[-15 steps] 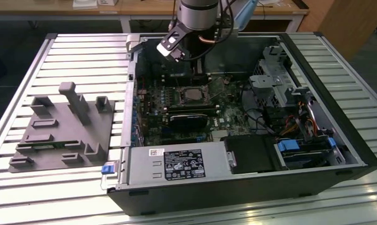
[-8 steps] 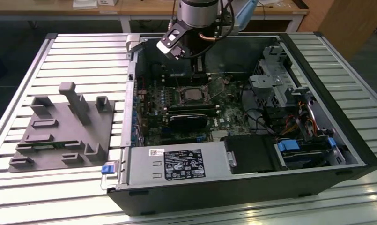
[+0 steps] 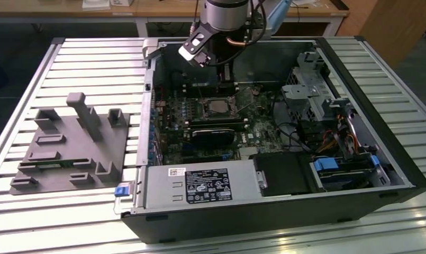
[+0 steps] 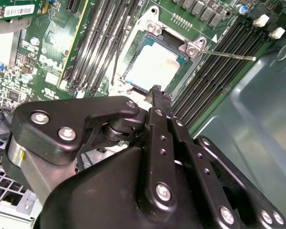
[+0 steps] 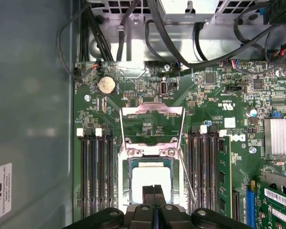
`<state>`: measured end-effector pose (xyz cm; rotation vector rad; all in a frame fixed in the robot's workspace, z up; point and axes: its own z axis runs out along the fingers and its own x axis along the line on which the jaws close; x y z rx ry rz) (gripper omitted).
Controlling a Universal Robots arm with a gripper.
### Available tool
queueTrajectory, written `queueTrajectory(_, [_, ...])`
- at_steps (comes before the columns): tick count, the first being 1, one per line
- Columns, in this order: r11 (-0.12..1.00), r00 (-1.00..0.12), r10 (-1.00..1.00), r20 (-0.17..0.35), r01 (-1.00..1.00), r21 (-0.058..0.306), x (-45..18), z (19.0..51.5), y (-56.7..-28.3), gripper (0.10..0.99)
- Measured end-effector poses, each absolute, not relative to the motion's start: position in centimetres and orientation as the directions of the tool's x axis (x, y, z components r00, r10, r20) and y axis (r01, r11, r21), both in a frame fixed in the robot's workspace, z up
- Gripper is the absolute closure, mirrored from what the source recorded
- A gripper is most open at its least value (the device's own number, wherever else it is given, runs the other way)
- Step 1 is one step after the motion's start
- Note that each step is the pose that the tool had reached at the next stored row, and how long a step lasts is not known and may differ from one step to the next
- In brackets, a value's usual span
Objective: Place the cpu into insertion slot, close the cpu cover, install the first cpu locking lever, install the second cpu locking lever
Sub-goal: 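Close the cpu cover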
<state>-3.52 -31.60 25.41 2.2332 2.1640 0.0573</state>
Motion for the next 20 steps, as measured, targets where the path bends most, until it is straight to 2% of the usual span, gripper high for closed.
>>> queueTrajectory(20, [-0.032, 0.031, 0.999, 0.005, 0.998, 0.048, -1.8, 25.4, -31.6, 0.980])
